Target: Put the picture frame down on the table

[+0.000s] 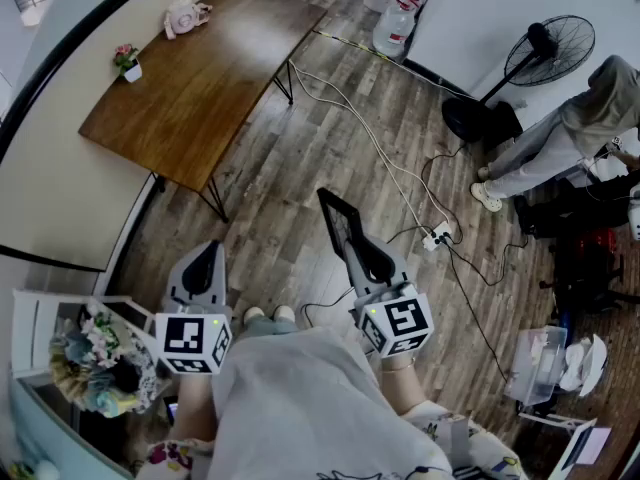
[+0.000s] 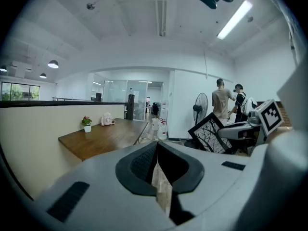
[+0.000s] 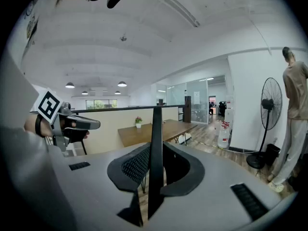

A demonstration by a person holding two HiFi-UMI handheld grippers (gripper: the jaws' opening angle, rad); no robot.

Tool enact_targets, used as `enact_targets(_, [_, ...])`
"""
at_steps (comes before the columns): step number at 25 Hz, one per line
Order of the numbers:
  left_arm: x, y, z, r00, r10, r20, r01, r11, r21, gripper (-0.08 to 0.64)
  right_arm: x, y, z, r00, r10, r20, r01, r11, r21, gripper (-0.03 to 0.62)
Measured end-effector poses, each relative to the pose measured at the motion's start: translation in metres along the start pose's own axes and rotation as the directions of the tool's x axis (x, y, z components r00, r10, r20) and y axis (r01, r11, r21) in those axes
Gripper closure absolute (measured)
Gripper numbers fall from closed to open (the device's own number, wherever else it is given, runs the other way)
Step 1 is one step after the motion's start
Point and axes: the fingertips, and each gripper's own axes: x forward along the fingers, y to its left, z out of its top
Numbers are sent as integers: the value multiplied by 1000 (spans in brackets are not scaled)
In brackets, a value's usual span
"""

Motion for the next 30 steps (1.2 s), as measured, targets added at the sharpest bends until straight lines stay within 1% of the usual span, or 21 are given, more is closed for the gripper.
enact_targets(10, [5, -11, -1, 1000, 19, -9, -19, 1000, 9, 555, -14, -18, -11, 1000, -13, 0, 13, 998, 62, 533])
enact_targets(15, [13, -13, -3, 999, 22, -29, -21, 999, 36, 555, -10, -25, -11, 1000, -14, -1, 14, 998, 67, 532])
enact_targets(23, [39, 1, 1, 999, 32, -33, -30, 999, 41, 555, 17, -37, -12, 1000, -13, -9, 13, 997, 74, 533])
enact_targets(30, [84, 29, 3, 998, 35, -53, -34, 999, 31, 555, 69, -49, -7, 999, -1, -36, 3, 998, 70, 532])
